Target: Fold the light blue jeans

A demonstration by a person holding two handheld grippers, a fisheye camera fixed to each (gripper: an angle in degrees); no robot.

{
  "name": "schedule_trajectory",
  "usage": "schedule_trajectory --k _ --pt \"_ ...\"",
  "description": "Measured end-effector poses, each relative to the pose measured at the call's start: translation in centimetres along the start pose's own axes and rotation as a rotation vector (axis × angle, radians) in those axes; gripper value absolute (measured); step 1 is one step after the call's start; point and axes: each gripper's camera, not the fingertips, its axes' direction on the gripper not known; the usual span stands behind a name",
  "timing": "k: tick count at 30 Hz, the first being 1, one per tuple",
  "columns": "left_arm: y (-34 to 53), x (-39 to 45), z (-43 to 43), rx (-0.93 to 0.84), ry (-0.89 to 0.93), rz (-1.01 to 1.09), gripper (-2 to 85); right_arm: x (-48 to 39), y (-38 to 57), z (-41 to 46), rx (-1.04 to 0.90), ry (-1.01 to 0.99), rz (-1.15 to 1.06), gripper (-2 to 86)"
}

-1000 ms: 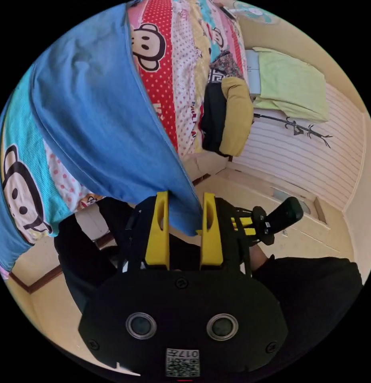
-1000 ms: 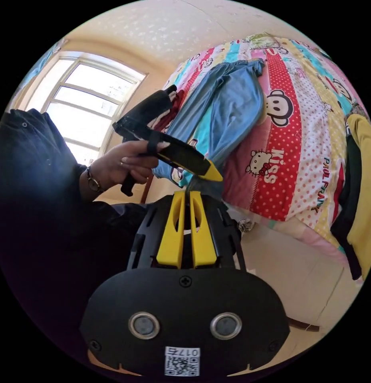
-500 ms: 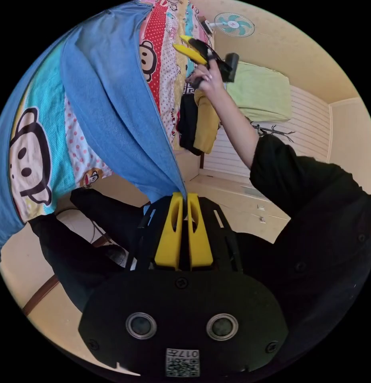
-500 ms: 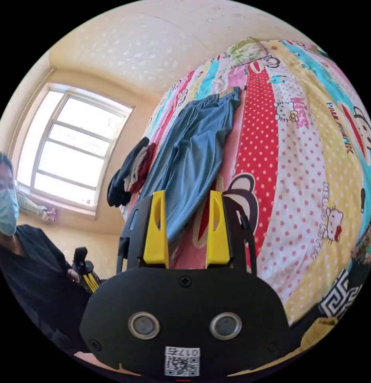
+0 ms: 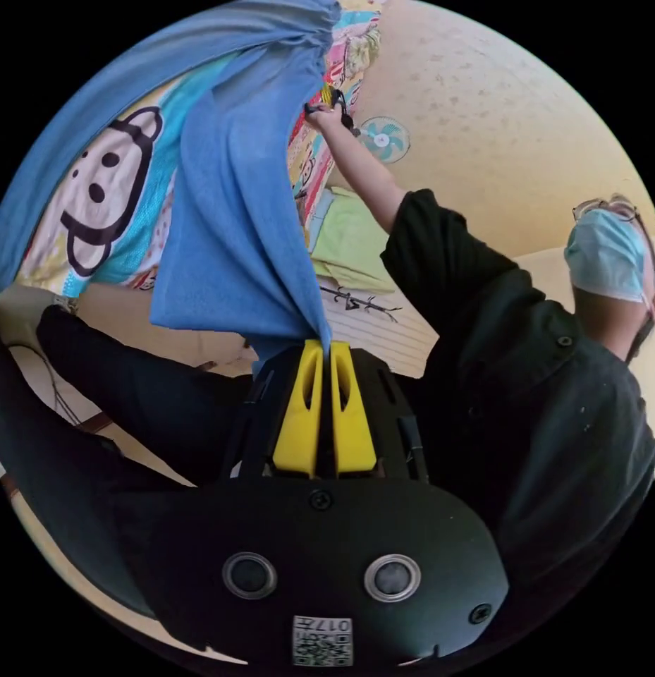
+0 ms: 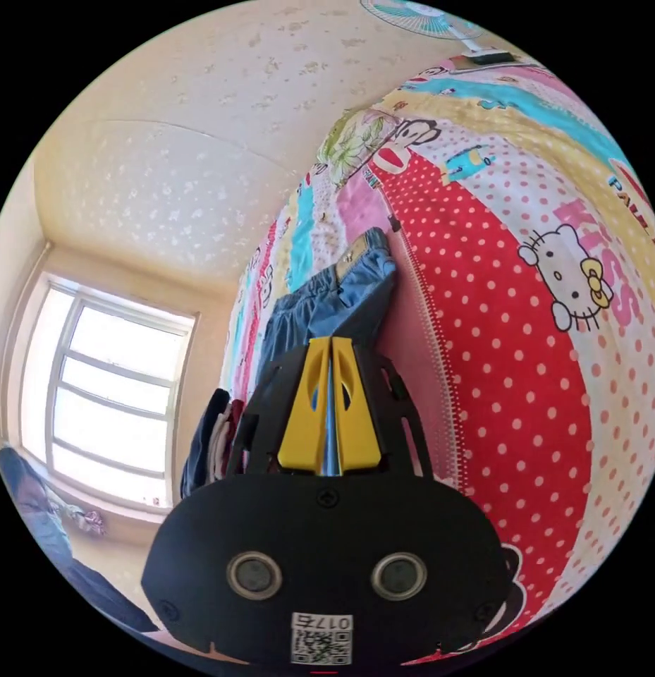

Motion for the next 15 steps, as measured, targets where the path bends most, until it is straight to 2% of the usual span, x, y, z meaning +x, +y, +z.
schedule_trajectory --k 2,5,11,15 --pt "0.5 -0.8 -5.4 0.120 0.205 -0.043 -0.8 -2.0 -1.0 1.0 0.019 -0.097 0.005 1.1" --pt "1.5 -2.4 -11.9 0.270 0.399 -0.100 -0.8 -6.6 -2.1 5.5 0.008 -0.167 -0.011 1.0" --pt "2.3 -5.4 -23.9 0.501 0.549 -0.125 -0.8 -11.6 0.4 20.7 -0.078 -0.194 0.048 2.7" --pt "1.4 -8.3 -30.0 0.549 0.496 -0.172 -0.7 -11.7 4.2 28.0 -0.140 -0.240 0.081 7.3"
